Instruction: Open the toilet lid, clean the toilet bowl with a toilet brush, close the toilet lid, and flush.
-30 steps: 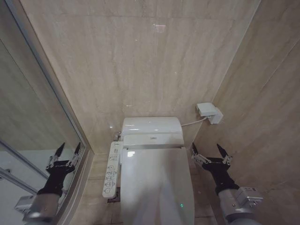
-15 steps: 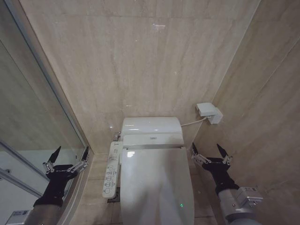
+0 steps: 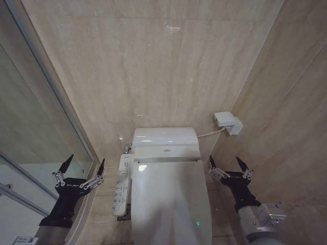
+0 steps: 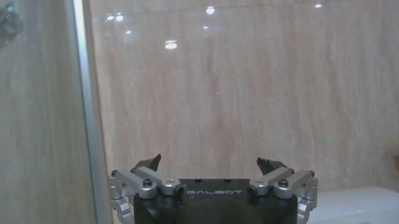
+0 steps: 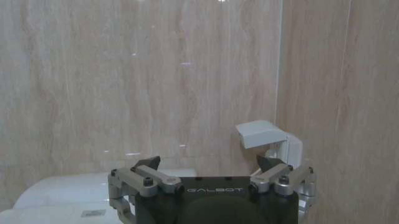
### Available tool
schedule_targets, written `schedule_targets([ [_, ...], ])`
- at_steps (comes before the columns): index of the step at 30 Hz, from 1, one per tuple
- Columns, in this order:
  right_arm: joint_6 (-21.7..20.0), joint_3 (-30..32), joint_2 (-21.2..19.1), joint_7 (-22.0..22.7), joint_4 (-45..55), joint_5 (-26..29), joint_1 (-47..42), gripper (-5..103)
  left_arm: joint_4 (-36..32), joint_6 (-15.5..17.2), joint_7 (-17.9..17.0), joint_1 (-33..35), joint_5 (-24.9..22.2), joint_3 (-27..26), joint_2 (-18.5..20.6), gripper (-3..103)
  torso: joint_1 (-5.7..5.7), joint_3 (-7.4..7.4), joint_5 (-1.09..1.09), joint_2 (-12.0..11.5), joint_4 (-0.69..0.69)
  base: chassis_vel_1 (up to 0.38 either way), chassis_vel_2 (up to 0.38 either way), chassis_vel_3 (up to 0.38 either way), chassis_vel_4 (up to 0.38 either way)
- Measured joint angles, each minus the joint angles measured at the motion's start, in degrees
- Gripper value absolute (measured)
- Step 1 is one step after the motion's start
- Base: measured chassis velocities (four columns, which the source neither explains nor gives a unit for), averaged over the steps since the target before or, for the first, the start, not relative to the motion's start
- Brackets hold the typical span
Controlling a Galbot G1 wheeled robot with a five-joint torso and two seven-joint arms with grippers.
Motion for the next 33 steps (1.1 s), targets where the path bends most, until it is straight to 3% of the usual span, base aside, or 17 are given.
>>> schedule_targets([
  [6,0.0,0.0,0.0,0.0,0.0,0.0,0.0,100,0.0,0.6,-2.1,-0.1,-2.8,0.7,-1.6,100,0.00,0.00,0.00,0.0,0.01,0.000,0.000,0.000,0.000],
  [15,0.0,0.0,0.0,0.0,0.0,0.0,0.0,100,0.5,0.8,-3.8,-0.4,-2.5,0.2,-2.5,100,0.00,0.00,0.00,0.0,0.00,0.000,0.000,0.000,0.000],
  [33,0.0,0.0,0.0,0.0,0.0,0.0,0.0,100,0.7,1.0,-3.9,-0.4,-2.3,0.2,-2.5,100,0.01,0.00,0.00,0.0,0.00,0.000,0.000,0.000,0.000],
])
